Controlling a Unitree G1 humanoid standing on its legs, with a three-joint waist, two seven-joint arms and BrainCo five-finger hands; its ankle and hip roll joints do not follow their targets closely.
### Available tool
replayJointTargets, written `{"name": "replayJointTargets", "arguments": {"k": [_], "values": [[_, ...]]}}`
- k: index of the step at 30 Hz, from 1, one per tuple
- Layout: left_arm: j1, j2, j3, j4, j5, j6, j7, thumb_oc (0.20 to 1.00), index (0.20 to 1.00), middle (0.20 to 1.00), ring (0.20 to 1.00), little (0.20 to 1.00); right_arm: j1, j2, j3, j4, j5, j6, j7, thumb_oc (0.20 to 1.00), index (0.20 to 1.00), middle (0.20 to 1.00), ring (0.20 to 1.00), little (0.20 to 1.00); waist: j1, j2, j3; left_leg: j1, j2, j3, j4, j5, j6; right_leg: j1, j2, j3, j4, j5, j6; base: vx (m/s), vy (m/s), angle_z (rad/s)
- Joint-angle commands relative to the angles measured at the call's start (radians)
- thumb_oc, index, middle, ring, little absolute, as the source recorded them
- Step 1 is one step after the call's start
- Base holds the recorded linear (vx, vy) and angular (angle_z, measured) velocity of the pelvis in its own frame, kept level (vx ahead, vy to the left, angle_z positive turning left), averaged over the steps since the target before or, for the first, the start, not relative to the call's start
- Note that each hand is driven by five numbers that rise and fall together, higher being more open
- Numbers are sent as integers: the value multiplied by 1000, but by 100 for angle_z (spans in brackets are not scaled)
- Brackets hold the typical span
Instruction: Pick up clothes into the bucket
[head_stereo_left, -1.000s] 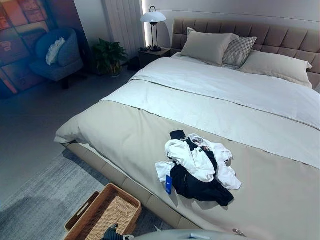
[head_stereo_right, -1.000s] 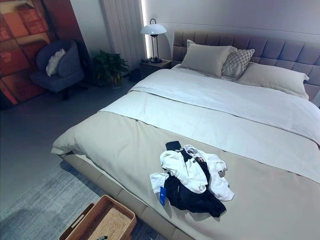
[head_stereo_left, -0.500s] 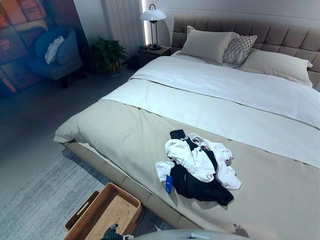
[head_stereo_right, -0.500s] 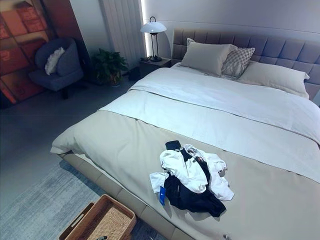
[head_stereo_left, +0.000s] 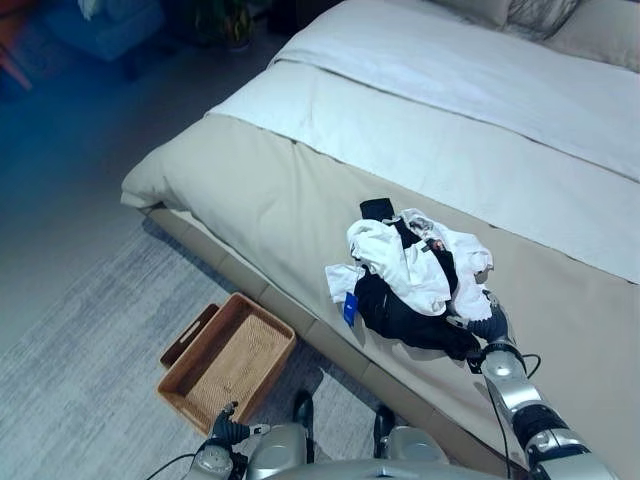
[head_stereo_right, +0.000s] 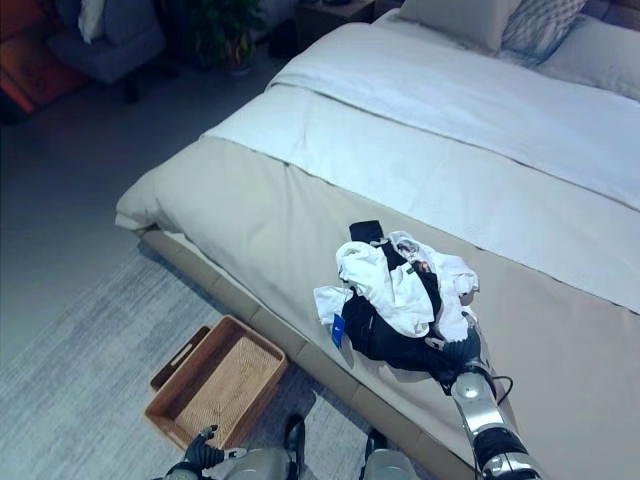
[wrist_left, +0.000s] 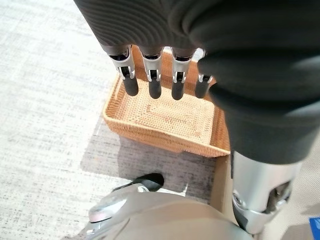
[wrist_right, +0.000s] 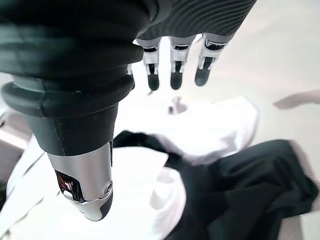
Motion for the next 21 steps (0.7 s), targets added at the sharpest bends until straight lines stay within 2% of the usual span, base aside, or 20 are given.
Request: {"name": "replayJointTargets", "arguments": {"k": [1,8,12,18,19,21], "values": [[-20,-16,-28,-42,-58,-31,51,1000,1000,1000,1000,1000,-89,-42,45,-13,-37,-16,-77,1000,1000,1000,1000,1000,24,-28,32,-85,-62,-29,108,-58,43,-95,-61,5,69,59,27,-84,49,15],[-64,-17,-103,-82,-104,-42,85,1000,1000,1000,1000,1000,-279,-63,119,176,-5,9,-125,1000,1000,1000,1000,1000,53,-3,146,-231,-80,-61,209,-56,51,-230,-103,1,191,35,16,-96,33,14],[-95,-14,-131,-81,-131,-44,105,1000,1000,1000,1000,1000,-402,-83,170,330,0,29,-120,1000,1000,1000,1000,1000,74,7,201,-294,-89,-75,229,-43,54,-301,-123,-15,254,23,15,-82,21,26],[-124,-4,-180,-128,-154,-57,122,1000,1000,1000,1000,1000,-499,-155,158,442,32,52,-130,1000,1000,1000,1000,1000,100,38,202,-393,-118,-130,232,-18,47,-380,-167,-71,305,9,19,-17,-25,27],[-123,-3,-178,-135,-168,-60,125,1000,1000,1000,1000,1000,-507,-163,154,450,44,52,-131,1000,1000,1000,1000,1000,105,38,202,-385,-121,-136,238,-46,45,-376,-171,-65,322,-24,26,67,-46,31],[-129,-3,-176,-137,-184,-62,127,1000,1000,1000,1000,1000,-515,-172,143,452,56,50,-134,1000,1000,1000,1000,1000,108,40,202,-397,-125,-140,239,-44,45,-387,-175,-68,328,-26,26,36,-29,30]]}}
